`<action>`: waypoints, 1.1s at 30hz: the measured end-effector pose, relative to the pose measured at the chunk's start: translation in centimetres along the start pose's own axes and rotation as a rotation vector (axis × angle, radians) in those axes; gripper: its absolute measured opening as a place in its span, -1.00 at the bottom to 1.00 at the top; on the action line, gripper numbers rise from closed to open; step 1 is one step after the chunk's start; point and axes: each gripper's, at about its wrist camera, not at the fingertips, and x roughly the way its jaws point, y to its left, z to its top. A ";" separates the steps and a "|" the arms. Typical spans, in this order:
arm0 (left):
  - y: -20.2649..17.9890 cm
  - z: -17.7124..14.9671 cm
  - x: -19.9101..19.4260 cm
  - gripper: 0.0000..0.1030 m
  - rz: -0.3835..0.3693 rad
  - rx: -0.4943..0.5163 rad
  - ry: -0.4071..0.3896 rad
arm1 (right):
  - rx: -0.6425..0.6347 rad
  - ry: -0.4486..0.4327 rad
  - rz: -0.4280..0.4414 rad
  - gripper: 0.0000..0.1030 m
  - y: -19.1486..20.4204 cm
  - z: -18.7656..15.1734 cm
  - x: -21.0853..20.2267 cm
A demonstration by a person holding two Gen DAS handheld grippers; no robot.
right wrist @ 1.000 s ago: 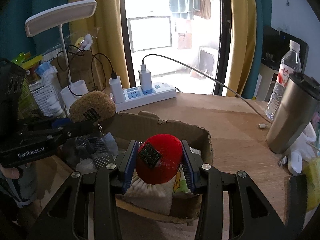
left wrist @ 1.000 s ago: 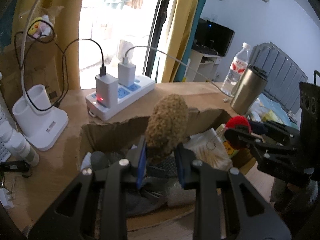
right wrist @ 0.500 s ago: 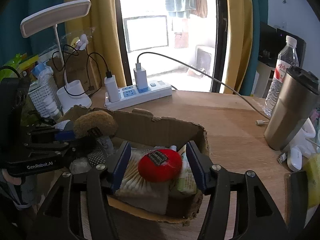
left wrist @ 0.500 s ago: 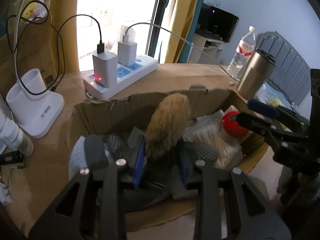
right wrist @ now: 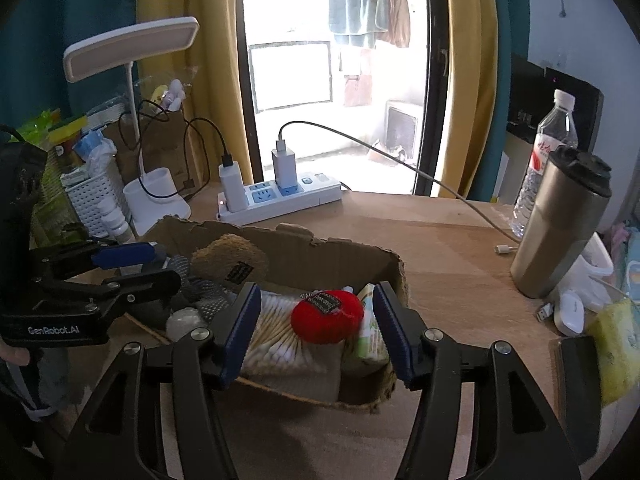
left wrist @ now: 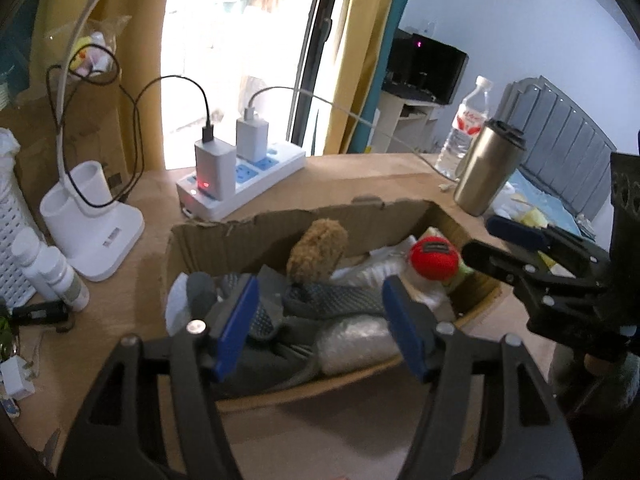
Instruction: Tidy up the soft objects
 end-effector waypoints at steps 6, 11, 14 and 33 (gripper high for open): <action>-0.7 -0.6 -2.5 0.28 -0.010 0.011 -0.038 | -0.003 -0.018 -0.012 0.19 0.7 -0.3 -2.0; -1.0 -1.0 -4.7 0.28 -0.019 0.010 -0.068 | -0.011 -0.034 -0.022 0.19 1.4 -0.6 -3.7; -1.3 -1.5 -6.3 0.28 -0.024 0.010 -0.092 | -0.014 -0.046 -0.027 0.20 1.9 -0.7 -4.7; -4.2 -5.5 -14.0 0.46 -0.009 0.042 -0.217 | -0.043 -0.110 -0.061 0.21 5.5 -3.5 -11.7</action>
